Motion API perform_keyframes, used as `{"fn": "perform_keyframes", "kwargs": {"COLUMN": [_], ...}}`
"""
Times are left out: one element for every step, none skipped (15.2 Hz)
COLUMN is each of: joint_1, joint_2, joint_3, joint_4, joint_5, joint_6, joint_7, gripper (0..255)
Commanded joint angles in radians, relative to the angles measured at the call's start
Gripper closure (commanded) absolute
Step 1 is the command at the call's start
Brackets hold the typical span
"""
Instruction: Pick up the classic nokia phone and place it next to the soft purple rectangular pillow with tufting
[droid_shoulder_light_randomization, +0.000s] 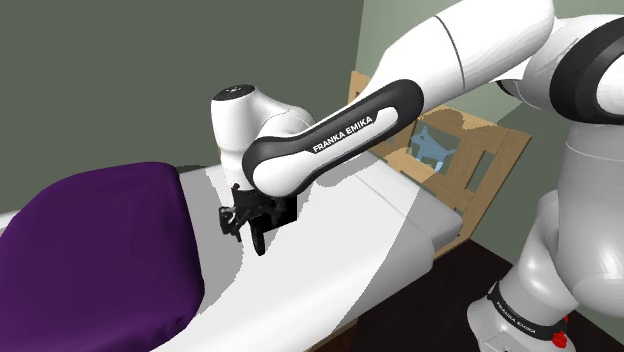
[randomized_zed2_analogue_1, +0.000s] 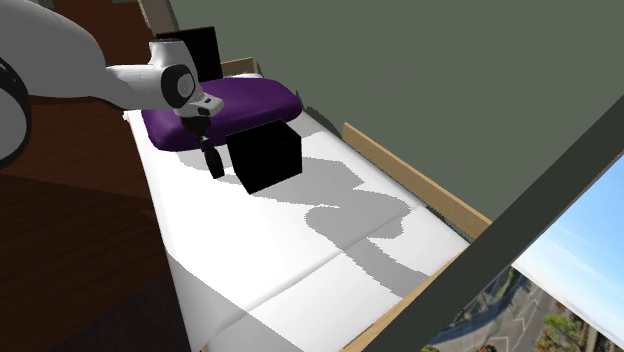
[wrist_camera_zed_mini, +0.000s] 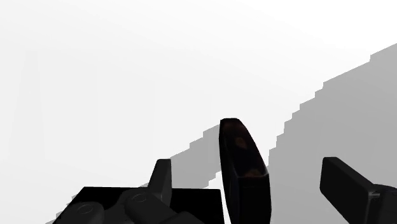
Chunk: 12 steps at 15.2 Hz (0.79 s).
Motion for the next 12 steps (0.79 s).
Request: {"fn": "perform_keyframes", "kwargs": {"joint_1": [-0.001, -0.001, -0.002, -0.002, -0.002, -0.002, -0.002, -0.002, -0.002, -0.002, -0.002, -0.002], "joint_2": [-0.014, -0.028, -0.040, -0.048, -0.048, -0.048, -0.048, -0.048, -0.048, -0.048, -0.048, -0.048], "joint_3": [0.002, 0.005, 0.007, 0.008, 0.008, 0.008, 0.008, 0.008, 0.008, 0.008, 0.008, 0.008], "joint_4": [0.015, 0.032, 0.050, 0.065, 0.065, 0.065, 0.065, 0.065, 0.065, 0.065, 0.065, 0.065], "joint_5": [0.006, 0.011, 0.016, 0.020, 0.020, 0.020, 0.020, 0.020, 0.020, 0.020, 0.020, 0.020], "joint_6": [-0.029, -0.058, -0.087, -0.111, -0.111, -0.111, -0.111, -0.111, -0.111, -0.111, -0.111, -0.111], "joint_7": [-0.004, -0.007, -0.011, -0.013, -0.013, -0.013, -0.013, -0.013, -0.013, -0.013, -0.013, -0.013], "gripper": [0, 0, 0, 0, 0, 0, 0, 0, 0, 0, 0, 0]}}
